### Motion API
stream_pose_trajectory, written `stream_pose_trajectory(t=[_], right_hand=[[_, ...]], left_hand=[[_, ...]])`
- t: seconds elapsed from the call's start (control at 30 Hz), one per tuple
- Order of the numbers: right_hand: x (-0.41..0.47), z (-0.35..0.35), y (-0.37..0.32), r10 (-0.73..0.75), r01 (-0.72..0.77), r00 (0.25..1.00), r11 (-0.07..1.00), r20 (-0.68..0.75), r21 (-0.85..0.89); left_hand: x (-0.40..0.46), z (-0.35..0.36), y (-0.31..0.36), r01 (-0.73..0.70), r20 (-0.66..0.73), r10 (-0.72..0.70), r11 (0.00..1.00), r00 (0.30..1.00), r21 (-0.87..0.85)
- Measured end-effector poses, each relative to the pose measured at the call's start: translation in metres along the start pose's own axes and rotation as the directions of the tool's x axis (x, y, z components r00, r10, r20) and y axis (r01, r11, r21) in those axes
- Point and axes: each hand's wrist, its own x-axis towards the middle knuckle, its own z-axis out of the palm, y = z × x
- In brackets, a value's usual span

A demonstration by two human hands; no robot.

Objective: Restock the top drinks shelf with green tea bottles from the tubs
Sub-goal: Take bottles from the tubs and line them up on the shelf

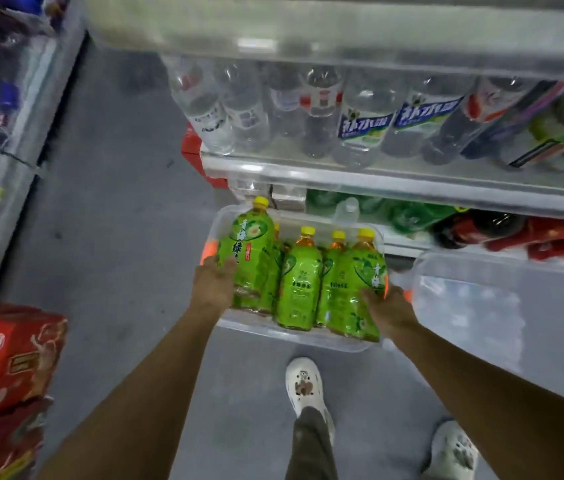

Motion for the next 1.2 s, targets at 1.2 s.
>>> stream_pose_trajectory(t=[1.2], right_hand=[[-0.037, -0.005, 0.012, 0.06, -0.179, 0.978, 0.728, 0.198, 0.662]], left_hand=[[-0.079, 0.048, 0.045, 0.315, 0.269, -0.241, 0.908, 0.932, -0.276]])
